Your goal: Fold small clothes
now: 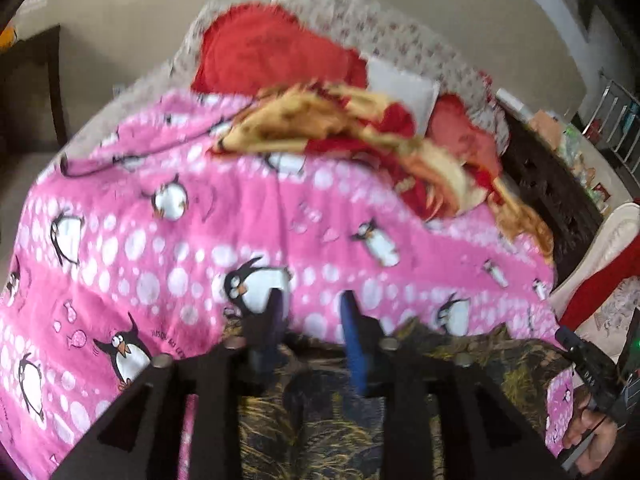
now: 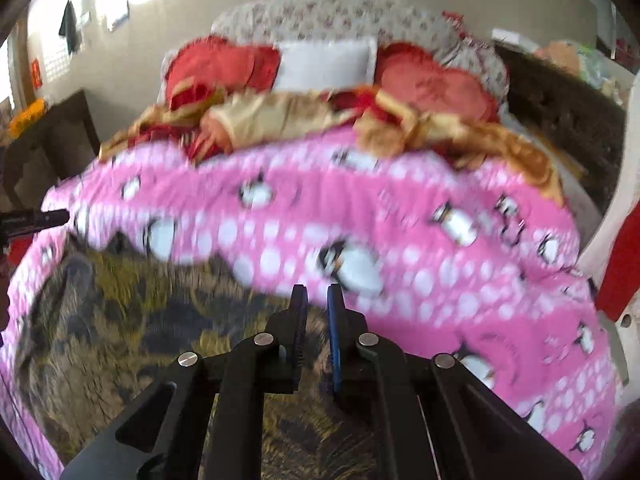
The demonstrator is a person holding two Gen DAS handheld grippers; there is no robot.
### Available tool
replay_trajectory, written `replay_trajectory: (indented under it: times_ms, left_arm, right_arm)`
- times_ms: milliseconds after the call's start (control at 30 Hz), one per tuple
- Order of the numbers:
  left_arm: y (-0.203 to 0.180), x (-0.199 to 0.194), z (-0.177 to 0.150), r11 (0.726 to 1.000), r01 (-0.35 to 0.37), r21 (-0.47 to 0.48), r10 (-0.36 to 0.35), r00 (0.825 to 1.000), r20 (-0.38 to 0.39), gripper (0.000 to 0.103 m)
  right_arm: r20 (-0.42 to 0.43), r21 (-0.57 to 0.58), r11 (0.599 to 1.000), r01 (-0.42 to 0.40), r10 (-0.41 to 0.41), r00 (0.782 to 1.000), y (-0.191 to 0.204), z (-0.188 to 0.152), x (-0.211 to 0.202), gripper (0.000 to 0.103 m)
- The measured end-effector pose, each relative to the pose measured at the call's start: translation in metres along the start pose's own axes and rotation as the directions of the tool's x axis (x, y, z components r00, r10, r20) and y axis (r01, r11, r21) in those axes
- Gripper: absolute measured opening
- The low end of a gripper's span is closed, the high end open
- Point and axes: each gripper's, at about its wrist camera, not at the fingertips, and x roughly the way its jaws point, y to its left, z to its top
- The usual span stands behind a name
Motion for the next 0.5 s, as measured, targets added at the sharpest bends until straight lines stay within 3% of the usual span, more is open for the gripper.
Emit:
replay_trajectory:
  times_ms: [67, 133, 233, 300, 400, 500]
  left_arm:
    - [-0.014, -0.006, -0.017, 0.999, 0.047, 0.014, -0.047, 0.999, 0.021, 0.037]
    - [-0.028, 0.001, -0.034, 0.999, 0.041, 0.028, -0.042, 0.998, 0.035, 0.037]
    - [-0.032, 0.036, -0.059, 0.997, -0.073, 0.013, 0.073, 0.997, 0.004, 0.037]
    - [-0.029, 0.047, -0.070, 0.993, -0.115, 0.034, 0.115, 0.993, 0.024, 0.035]
    - [-0.028, 0.044, -0.078, 0.992, -0.114, 0.053, 0.110, 0.991, 0.077, 0.035]
    - [-0.016, 0.045, -0.076, 0.998, -0.057, 0.029, 0.055, 0.997, 0.059, 0.032]
  right_arm:
    - [0.048, 0.056, 0.998, 0.027, -0.029, 0.998, -0.004, 0.000, -0.014, 0.013]
    - [0.052, 0.130, 0.991, 0.037, -0.044, 0.998, -0.004, -0.009, -0.018, 0.020]
    - [-0.030, 0.231, 0.968, 0.103, -0.099, 0.995, 0.001, -0.031, 0.006, 0.023]
    - [-0.100, 0.295, 0.947, 0.125, -0.099, 0.990, -0.001, -0.045, 0.030, 0.023]
    - [-0.018, 0.228, 0.955, 0.191, -0.192, 0.981, 0.010, -0.057, 0.036, 0.023]
    - [-0.011, 0.208, 0.957, 0.202, -0.205, 0.979, 0.013, -0.055, 0.038, 0.023]
